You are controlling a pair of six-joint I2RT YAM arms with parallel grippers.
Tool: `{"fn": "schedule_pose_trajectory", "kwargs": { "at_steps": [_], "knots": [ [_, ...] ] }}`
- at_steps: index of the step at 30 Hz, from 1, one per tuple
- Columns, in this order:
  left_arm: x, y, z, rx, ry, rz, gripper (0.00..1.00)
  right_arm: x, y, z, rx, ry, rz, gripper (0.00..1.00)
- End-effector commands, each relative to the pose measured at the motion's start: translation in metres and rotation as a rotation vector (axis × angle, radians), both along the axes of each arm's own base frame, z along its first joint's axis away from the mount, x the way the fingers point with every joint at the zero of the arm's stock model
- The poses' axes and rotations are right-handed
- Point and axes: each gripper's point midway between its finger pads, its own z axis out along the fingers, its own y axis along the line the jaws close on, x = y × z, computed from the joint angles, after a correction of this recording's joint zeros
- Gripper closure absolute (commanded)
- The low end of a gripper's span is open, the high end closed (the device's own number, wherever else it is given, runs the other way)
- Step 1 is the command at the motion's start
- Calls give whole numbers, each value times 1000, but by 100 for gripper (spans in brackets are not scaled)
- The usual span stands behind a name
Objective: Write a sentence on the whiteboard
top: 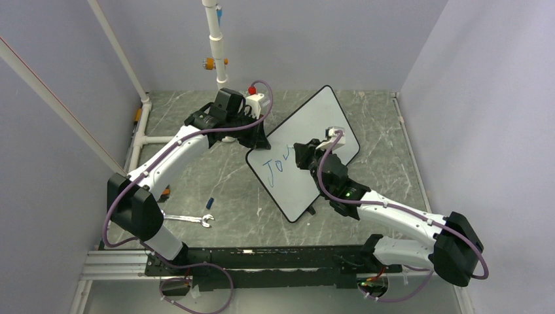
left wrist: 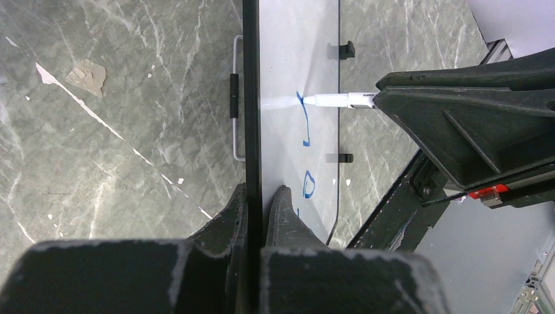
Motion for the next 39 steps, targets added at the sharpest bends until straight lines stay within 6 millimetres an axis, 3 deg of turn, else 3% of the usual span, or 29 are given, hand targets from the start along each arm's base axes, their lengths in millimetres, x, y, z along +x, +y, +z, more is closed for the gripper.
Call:
{"fn": "schedule_pose_trajectory", "kwargs": {
  "at_steps": [1,19,34,39],
  "knots": [
    [41,53,-28,317,-204,97,100,-9,-4,-14,2,35,20,100],
    [40,52,-27,318,-215,98,100,-32,-13,-55,-2,125,27,100],
    [39,52,-25,321,-223,96,100,-40,-3,-47,65,123,51,100],
    [38,52,-24,321,-227,94,100,-39,-1,-36,78,104,55,100]
  ]
}}
